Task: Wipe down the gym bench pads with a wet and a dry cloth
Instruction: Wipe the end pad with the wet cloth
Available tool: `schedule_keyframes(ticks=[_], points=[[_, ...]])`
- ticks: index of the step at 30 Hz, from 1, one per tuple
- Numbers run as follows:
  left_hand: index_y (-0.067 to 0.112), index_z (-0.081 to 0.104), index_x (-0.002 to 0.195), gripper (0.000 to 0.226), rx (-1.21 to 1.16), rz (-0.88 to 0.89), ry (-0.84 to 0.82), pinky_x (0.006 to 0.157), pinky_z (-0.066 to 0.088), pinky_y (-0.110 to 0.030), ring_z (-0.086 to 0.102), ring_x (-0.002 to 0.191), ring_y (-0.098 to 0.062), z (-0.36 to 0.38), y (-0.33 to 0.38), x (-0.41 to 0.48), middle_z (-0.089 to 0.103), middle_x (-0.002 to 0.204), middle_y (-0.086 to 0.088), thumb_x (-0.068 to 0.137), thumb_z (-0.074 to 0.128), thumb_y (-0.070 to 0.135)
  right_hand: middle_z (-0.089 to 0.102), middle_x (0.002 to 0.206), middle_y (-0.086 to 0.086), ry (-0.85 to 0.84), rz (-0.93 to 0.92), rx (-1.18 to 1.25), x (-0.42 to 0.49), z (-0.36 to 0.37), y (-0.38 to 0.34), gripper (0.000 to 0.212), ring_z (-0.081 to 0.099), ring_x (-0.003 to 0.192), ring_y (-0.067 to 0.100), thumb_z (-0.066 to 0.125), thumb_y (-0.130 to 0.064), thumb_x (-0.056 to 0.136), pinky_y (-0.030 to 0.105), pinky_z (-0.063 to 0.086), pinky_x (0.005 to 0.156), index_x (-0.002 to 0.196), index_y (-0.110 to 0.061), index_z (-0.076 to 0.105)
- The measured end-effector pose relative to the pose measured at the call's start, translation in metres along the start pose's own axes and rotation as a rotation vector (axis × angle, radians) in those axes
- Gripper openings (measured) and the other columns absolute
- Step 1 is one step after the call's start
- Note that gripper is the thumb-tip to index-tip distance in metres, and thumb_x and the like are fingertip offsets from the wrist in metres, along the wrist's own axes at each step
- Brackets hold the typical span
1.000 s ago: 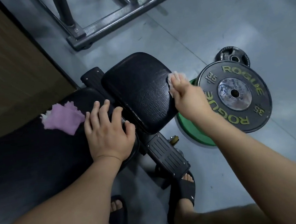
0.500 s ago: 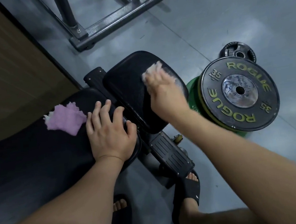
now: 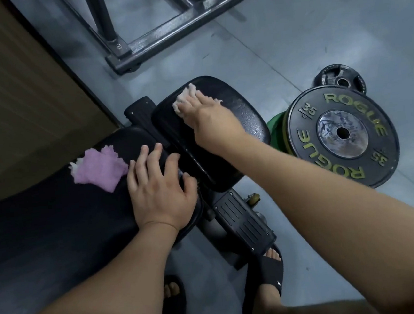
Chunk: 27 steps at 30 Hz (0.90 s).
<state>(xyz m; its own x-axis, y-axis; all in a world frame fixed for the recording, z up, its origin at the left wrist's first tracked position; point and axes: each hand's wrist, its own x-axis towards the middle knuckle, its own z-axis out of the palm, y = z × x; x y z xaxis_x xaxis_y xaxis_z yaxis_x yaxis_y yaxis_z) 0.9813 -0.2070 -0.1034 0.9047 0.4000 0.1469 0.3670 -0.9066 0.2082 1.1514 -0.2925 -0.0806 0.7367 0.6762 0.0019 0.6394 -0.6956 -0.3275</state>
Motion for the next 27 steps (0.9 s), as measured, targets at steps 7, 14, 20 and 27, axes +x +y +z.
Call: schedule_keyframes(ticks=[7, 14, 20, 27], points=[[0.024, 0.061, 0.126, 0.043, -0.006, -0.001, -0.001, 0.123, 0.017, -0.051, 0.026, 0.150, -0.029, 0.001, -0.002, -0.002, 0.044, 0.153, -0.008, 0.087, 0.050, 0.040, 0.020, 0.169, 0.009, -0.119, 0.109, -0.081, 0.047, -0.005, 0.019, 0.069, 0.017, 0.157, 0.026, 0.041, 0.001, 0.095, 0.045, 0.028, 0.123, 0.160, -0.022, 0.030], [0.025, 0.062, 0.123, 0.040, -0.046, -0.004, 0.009, 0.123, 0.017, -0.052, 0.027, 0.149, -0.030, -0.001, -0.001, -0.002, 0.046, 0.151, -0.008, 0.087, 0.052, 0.038, 0.015, 0.169, 0.017, -0.052, 0.176, -0.111, -0.027, -0.005, 0.034, 0.063, 0.040, 0.145, 0.032, 0.050, -0.008, 0.094, 0.046, 0.045, 0.109, 0.154, -0.025, 0.038], [0.026, 0.063, 0.121, 0.038, -0.088, -0.013, -0.008, 0.123, 0.018, -0.052, 0.028, 0.149, -0.031, -0.006, -0.001, -0.004, 0.047, 0.151, -0.009, 0.088, 0.051, 0.038, 0.016, 0.168, 0.020, -0.103, 0.267, -0.162, -0.099, -0.016, 0.004, 0.067, 0.029, 0.152, 0.027, 0.048, -0.002, 0.093, 0.042, 0.043, 0.111, 0.156, -0.019, 0.033], [0.029, 0.058, 0.132, 0.043, -0.128, -0.060, -0.230, 0.125, 0.008, -0.048, 0.016, 0.153, -0.026, -0.027, -0.001, 0.001, 0.034, 0.161, -0.004, 0.091, 0.049, 0.040, 0.034, 0.162, 0.019, -0.217, 0.347, -0.252, -0.132, -0.041, -0.039, 0.070, 0.054, 0.129, 0.031, 0.045, 0.008, 0.088, 0.030, 0.041, 0.081, 0.149, -0.025, 0.041]])
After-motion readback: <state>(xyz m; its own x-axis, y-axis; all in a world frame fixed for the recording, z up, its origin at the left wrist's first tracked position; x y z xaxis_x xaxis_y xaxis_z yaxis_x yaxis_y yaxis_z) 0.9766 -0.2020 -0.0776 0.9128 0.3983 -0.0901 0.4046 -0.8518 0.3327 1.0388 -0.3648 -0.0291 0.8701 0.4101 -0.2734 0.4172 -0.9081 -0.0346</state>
